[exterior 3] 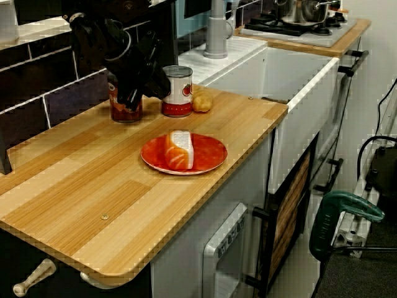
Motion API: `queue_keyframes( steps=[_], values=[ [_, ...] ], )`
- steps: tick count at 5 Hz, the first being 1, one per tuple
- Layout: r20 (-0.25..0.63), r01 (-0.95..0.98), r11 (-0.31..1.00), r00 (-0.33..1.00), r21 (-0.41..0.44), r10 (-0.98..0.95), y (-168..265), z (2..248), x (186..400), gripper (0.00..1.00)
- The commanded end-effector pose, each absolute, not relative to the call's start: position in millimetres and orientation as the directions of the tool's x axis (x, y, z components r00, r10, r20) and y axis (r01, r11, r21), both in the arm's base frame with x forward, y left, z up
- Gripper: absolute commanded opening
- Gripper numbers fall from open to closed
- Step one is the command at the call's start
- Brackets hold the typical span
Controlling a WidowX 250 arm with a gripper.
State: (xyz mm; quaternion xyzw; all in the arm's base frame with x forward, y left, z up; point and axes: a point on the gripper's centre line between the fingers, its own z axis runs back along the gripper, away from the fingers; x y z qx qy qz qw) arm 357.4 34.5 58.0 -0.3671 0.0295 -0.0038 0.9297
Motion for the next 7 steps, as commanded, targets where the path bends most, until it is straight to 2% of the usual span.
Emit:
queue_keyframes(
  steps=[1,3,4,7],
  values=[
    [-0.015,0.016,0.698,0.999,-0.716,-0.038,35,84,362,0.0],
    [-0.037,0.029,0.656,0.996,-0.754,-0.087,12,83,364,0.0],
    [-0.048,0.041,0.646,0.992,-0.762,-0.119,1,85,358,0.0],
    [-0.051,0.048,0.64,0.99,-0.767,-0.135,0,85,351,0.0]
  ],
)
